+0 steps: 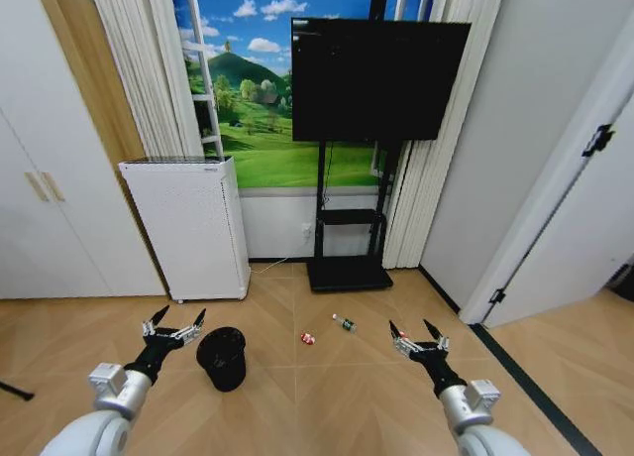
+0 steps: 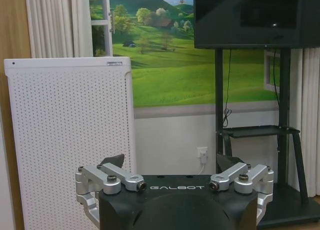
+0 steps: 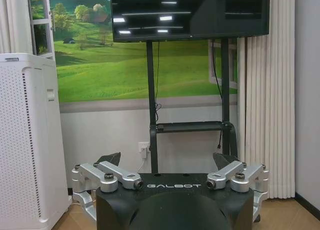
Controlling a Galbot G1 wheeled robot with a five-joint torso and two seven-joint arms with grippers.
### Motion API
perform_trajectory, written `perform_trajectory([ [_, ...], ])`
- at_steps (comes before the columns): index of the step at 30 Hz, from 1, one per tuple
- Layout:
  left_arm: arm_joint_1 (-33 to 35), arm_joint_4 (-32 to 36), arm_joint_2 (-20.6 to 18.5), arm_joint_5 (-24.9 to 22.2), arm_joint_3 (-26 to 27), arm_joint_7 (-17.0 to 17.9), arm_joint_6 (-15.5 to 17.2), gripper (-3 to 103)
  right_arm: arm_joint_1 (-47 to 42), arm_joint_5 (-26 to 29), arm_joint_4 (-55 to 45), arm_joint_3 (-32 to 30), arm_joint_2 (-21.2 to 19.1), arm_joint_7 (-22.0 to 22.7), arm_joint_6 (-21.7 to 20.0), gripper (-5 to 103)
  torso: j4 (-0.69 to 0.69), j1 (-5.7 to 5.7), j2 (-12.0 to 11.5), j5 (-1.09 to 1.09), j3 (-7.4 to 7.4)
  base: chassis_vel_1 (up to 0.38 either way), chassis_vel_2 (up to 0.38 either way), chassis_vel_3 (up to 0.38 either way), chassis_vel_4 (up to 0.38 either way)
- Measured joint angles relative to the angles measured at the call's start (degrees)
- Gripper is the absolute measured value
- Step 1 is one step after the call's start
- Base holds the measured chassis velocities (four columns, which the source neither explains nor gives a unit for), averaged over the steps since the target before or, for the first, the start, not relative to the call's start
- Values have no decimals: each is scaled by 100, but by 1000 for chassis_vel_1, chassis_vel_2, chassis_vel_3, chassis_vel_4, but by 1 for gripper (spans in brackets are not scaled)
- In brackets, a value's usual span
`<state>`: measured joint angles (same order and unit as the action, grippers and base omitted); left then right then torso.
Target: Pick up the trash bin and place the garbage on the floor into it.
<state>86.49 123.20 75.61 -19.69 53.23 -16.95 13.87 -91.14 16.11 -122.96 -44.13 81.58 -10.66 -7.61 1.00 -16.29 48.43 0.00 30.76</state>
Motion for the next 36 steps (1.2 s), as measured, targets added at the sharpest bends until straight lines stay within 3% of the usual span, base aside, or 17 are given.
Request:
perform_trajectory([
  [26, -20, -8, 33, 43, -2, -52, 77, 100, -4, -56, 23, 106, 4, 72, -5, 100, 2, 0, -11, 1, -5, -194, 191, 192, -184],
  [36, 14, 2, 43, 95, 3, -45, 86, 100, 14, -54, 106, 102, 6, 71, 35, 100, 1, 120, -271, 0, -158, 8, -9, -14, 13],
])
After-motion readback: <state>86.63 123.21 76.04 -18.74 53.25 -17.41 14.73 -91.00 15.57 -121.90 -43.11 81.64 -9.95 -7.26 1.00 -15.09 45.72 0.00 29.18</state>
